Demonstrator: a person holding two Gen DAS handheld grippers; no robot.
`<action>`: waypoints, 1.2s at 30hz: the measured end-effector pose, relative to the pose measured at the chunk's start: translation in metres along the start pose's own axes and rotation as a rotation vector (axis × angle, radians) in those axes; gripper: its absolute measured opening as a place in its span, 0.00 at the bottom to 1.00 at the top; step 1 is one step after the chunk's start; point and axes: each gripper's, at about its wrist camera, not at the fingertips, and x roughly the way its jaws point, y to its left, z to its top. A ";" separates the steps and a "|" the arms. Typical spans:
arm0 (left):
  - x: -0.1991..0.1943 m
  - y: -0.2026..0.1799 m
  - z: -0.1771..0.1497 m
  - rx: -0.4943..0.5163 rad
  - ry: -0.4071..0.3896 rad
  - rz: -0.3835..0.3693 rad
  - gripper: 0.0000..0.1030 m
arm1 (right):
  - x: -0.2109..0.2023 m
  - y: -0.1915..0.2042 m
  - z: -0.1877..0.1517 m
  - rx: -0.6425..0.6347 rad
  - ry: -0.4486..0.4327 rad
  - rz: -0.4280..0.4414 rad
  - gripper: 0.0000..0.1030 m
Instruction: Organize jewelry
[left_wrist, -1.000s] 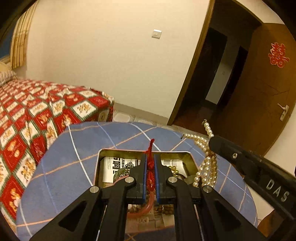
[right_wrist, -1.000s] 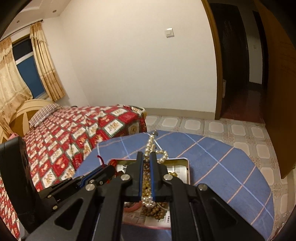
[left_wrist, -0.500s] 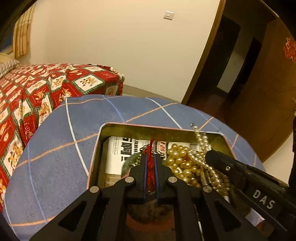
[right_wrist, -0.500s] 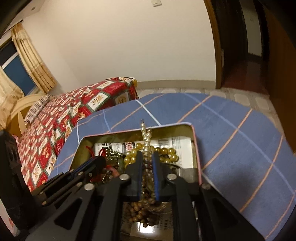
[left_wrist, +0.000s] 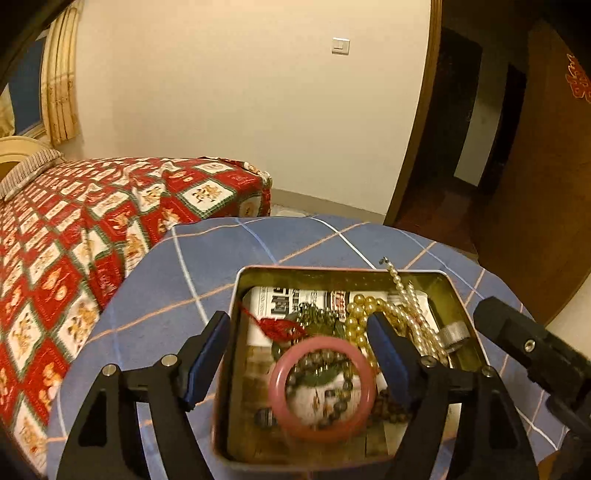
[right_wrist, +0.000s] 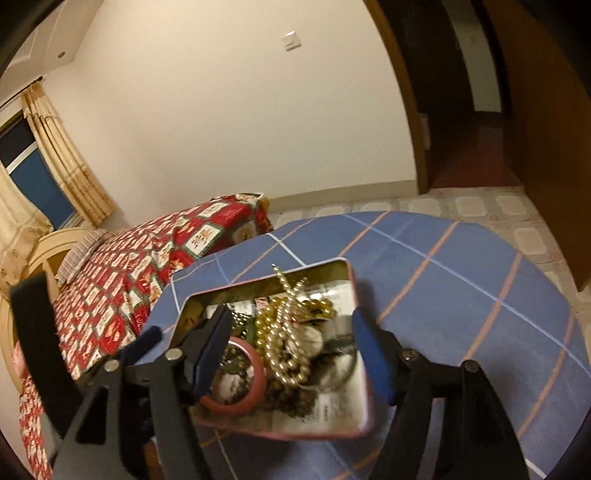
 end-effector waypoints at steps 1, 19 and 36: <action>-0.004 0.001 -0.002 -0.005 0.006 0.000 0.74 | -0.005 -0.001 -0.004 0.001 -0.003 -0.011 0.74; -0.099 0.018 -0.072 -0.049 -0.082 0.099 0.74 | -0.066 0.013 -0.067 -0.054 -0.066 -0.074 0.87; -0.194 0.013 -0.099 0.004 -0.245 0.171 0.75 | -0.149 0.044 -0.092 -0.117 -0.236 -0.120 0.92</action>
